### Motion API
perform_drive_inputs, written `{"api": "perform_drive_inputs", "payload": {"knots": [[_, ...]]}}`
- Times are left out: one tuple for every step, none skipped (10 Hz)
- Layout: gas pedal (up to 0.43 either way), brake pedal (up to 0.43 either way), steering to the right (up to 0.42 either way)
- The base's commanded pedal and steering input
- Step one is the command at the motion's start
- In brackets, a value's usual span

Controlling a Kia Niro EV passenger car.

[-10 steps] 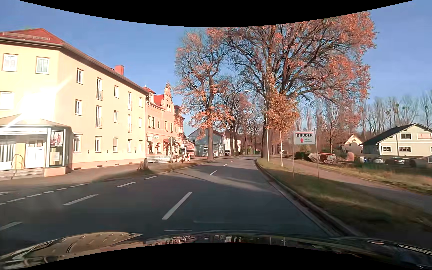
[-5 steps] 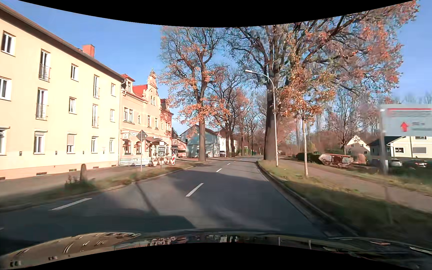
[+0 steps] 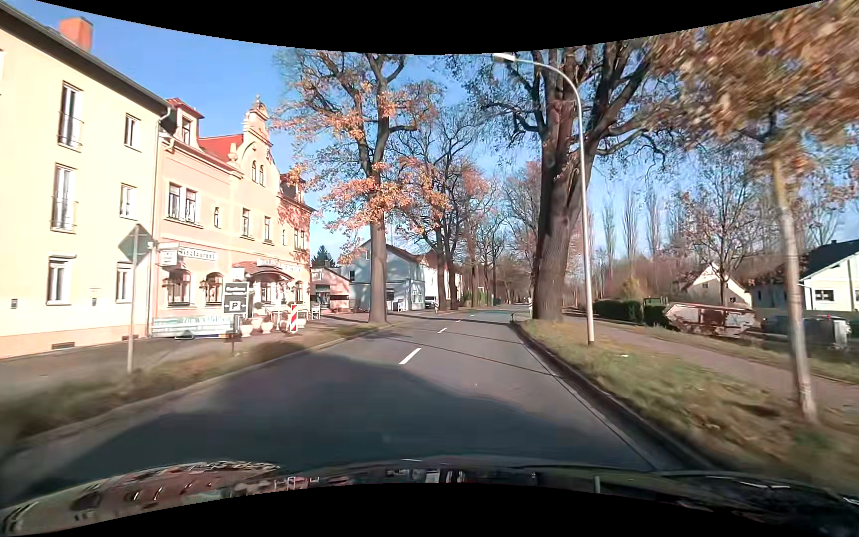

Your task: Follow the waypoints while adhering to traffic rules and regulations

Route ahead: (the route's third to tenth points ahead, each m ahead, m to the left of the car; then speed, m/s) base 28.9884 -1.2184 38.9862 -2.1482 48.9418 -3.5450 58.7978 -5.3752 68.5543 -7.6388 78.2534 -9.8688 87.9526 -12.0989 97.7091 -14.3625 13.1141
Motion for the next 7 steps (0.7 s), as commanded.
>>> {"api": "perform_drive_inputs", "payload": {"knots": [[0.138,0.0,0.016],[0.138,0.0,0.016],[0.138,0.0,0.016],[0.138,0.0,0.018],[0.138,0.0,0.019],[0.138,0.0,0.019],[0.138,0.0,0.019]]}}
